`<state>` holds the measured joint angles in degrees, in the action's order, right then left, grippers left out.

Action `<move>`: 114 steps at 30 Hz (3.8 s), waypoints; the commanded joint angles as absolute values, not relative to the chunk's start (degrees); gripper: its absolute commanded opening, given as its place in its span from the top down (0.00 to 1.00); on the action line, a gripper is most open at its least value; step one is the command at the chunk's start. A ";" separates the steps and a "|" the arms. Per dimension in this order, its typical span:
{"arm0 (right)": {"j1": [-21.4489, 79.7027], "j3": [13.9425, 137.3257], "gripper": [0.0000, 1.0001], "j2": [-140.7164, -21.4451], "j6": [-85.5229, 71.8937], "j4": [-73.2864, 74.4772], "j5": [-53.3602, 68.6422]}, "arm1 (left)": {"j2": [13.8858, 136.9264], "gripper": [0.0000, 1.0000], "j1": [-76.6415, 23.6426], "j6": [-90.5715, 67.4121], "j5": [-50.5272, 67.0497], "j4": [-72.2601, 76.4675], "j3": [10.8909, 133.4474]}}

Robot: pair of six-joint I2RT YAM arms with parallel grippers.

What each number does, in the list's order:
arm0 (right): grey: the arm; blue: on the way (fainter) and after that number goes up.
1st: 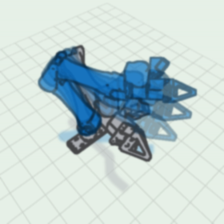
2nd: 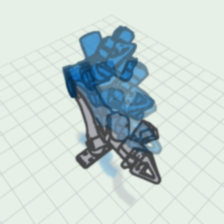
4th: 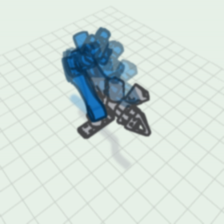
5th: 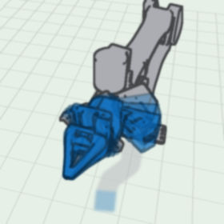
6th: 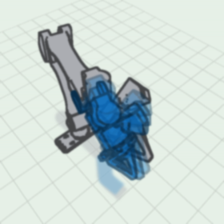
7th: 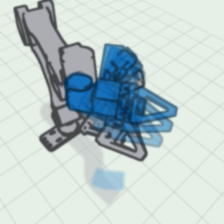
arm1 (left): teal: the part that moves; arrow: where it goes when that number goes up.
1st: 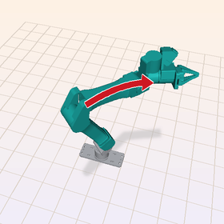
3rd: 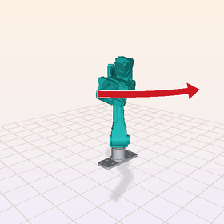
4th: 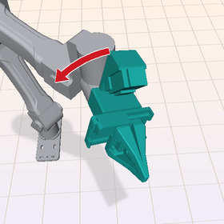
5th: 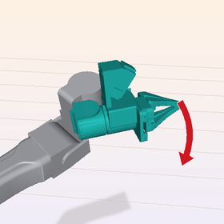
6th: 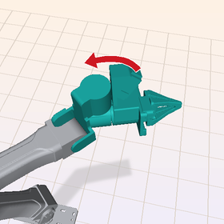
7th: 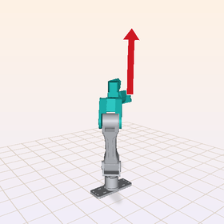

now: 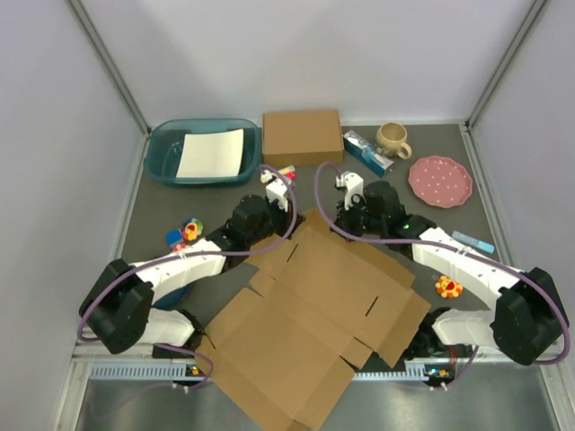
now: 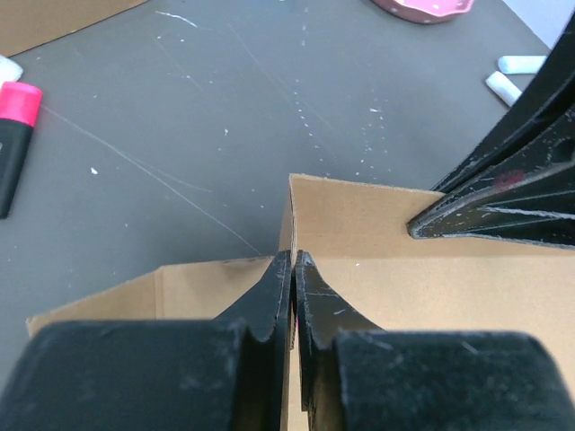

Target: Fold the paper box

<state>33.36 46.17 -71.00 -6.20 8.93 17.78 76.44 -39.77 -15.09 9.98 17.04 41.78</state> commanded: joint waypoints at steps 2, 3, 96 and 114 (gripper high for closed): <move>38.84 47.03 1.00 -68.82 2.10 6.86 -0.34 | 74.36 0.96 -43.77 -17.93 -1.47 30.29 34.65; 40.41 46.76 1.00 -68.99 2.63 6.77 -2.44 | 74.36 0.96 -43.86 -18.63 -2.28 31.37 33.85; 33.94 43.60 1.00 -67.67 -4.90 5.19 -1.06 | 50.01 0.30 -41.31 -34.37 -15.64 9.05 16.52; 27.51 40.78 1.00 -73.92 -11.34 2.99 5.54 | 66.80 0.29 -39.29 -34.54 -13.01 14.94 21.71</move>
